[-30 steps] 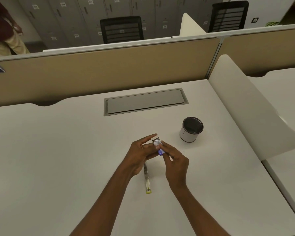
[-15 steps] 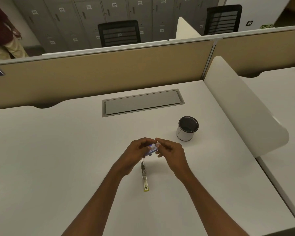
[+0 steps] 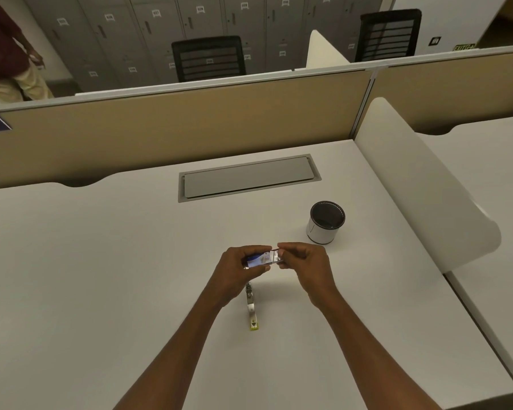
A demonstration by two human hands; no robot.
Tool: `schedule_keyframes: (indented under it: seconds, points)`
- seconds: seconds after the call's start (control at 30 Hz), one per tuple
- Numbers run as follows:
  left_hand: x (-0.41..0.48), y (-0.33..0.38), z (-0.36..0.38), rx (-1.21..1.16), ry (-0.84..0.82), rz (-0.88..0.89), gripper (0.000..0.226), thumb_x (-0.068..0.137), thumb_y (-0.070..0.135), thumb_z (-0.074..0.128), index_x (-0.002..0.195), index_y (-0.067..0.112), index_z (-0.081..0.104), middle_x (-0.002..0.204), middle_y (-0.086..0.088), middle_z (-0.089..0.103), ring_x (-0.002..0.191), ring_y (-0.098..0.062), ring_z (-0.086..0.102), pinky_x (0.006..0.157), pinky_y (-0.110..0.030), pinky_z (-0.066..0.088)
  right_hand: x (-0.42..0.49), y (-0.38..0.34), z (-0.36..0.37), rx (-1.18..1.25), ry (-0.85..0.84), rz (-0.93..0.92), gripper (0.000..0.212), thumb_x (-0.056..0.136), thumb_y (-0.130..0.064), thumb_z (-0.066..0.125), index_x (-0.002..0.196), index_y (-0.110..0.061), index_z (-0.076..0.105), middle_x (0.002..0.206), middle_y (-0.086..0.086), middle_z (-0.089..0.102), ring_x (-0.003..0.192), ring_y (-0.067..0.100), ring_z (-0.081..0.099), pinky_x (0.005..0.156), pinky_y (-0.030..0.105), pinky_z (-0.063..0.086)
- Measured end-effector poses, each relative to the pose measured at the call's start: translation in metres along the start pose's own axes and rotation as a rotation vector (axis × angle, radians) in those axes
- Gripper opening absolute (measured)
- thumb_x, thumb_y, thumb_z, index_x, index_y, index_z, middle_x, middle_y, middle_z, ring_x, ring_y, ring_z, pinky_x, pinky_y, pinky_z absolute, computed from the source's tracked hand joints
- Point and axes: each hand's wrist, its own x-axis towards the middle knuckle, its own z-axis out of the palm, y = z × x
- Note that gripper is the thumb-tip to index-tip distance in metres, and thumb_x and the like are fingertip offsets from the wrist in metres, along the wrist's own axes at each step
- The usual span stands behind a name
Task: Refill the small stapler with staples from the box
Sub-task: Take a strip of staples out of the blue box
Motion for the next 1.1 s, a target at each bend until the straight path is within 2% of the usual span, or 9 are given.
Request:
schedule_keyframes:
  seconds: [0.1, 0.2, 0.3, 0.43, 0.63, 0.77, 0.87, 1.0, 1.1]
  points:
    - [-0.001, -0.003, 0.000, 0.002, 0.016, 0.006, 0.040, 0.084, 0.014, 0.083, 0.121, 0.028, 0.078, 0.112, 0.013, 0.079, 0.107, -0.004, 0.073, 0.097, -0.025, 0.057, -0.001, -0.003, 0.000, -0.050, 0.006, -0.022, 0.021, 0.088, -0.006, 0.072, 0.107, -0.009, 0.076, 0.091, 0.012, 0.079, 0.069, 0.021, 0.076, 0.066, 0.025, 0.061]
    - [-0.002, -0.004, 0.002, -0.009, 0.063, 0.017, 0.038, 0.084, 0.012, 0.083, 0.116, 0.032, 0.078, 0.109, 0.018, 0.079, 0.104, -0.003, 0.073, 0.093, -0.020, 0.056, -0.002, -0.006, 0.002, -0.235, 0.057, -0.133, 0.020, 0.087, -0.016, 0.073, 0.107, -0.020, 0.074, 0.098, -0.005, 0.075, 0.070, 0.012, 0.073, 0.068, 0.020, 0.060]
    - [-0.003, -0.003, 0.005, -0.020, 0.107, 0.033, 0.040, 0.085, 0.013, 0.083, 0.112, 0.041, 0.075, 0.103, 0.028, 0.077, 0.101, -0.001, 0.073, 0.088, -0.013, 0.054, -0.008, -0.009, 0.006, -0.491, 0.115, -0.264, 0.007, 0.087, -0.027, 0.073, 0.092, -0.024, 0.071, 0.095, -0.012, 0.068, 0.071, 0.006, 0.066, 0.060, 0.013, 0.048]
    - [-0.003, -0.003, 0.009, -0.061, 0.134, 0.041, 0.037, 0.086, 0.013, 0.082, 0.114, 0.037, 0.076, 0.105, 0.027, 0.078, 0.104, -0.002, 0.073, 0.090, -0.014, 0.055, -0.015, -0.015, 0.012, -0.739, 0.174, -0.323, 0.012, 0.086, -0.037, 0.072, 0.085, -0.025, 0.067, 0.092, -0.012, 0.063, 0.070, 0.007, 0.057, 0.057, 0.010, 0.035]
    - [-0.003, -0.004, 0.017, -0.105, 0.166, 0.045, 0.034, 0.088, 0.019, 0.081, 0.122, 0.022, 0.077, 0.115, 0.010, 0.079, 0.109, -0.008, 0.073, 0.097, -0.021, 0.057, -0.018, -0.025, 0.019, -0.831, 0.246, -0.297, 0.018, 0.085, -0.038, 0.074, 0.089, -0.022, 0.069, 0.096, -0.004, 0.064, 0.078, 0.005, 0.051, 0.069, 0.019, 0.040]
    - [-0.004, -0.006, 0.019, -0.116, 0.189, 0.044, 0.036, 0.088, 0.019, 0.081, 0.123, 0.018, 0.076, 0.116, 0.006, 0.079, 0.110, -0.010, 0.073, 0.097, -0.024, 0.058, -0.018, -0.029, 0.022, -0.853, 0.244, -0.210, 0.022, 0.086, -0.041, 0.072, 0.096, -0.022, 0.070, 0.101, -0.004, 0.066, 0.087, 0.012, 0.064, 0.073, 0.022, 0.045]
    - [-0.005, -0.009, 0.022, -0.087, 0.196, 0.046, 0.037, 0.089, 0.019, 0.081, 0.125, 0.017, 0.076, 0.117, 0.005, 0.079, 0.110, -0.011, 0.073, 0.097, -0.024, 0.058, -0.018, -0.031, 0.024, -0.916, 0.260, -0.176, 0.024, 0.088, -0.041, 0.071, 0.100, -0.020, 0.073, 0.103, -0.001, 0.068, 0.091, 0.017, 0.067, 0.081, 0.029, 0.053]
    - [-0.006, -0.010, 0.026, -0.063, 0.212, 0.043, 0.035, 0.089, 0.021, 0.080, 0.124, 0.016, 0.076, 0.118, 0.003, 0.079, 0.109, -0.008, 0.073, 0.099, -0.024, 0.058, -0.020, -0.033, 0.026, -1.000, 0.248, -0.169, 0.025, 0.089, -0.039, 0.069, 0.102, -0.017, 0.072, 0.101, 0.002, 0.068, 0.088, 0.018, 0.066, 0.082, 0.032, 0.055]
    - [-0.009, -0.007, 0.026, -0.068, 0.203, 0.055, 0.032, 0.089, 0.019, 0.080, 0.120, 0.023, 0.075, 0.115, 0.008, 0.078, 0.107, 0.000, 0.072, 0.096, -0.017, 0.056, -0.022, -0.031, 0.026, -0.899, 0.261, -0.177, 0.021, 0.086, -0.036, 0.073, 0.095, -0.018, 0.069, 0.095, -0.002, 0.064, 0.081, 0.013, 0.061, 0.074, 0.027, 0.052]
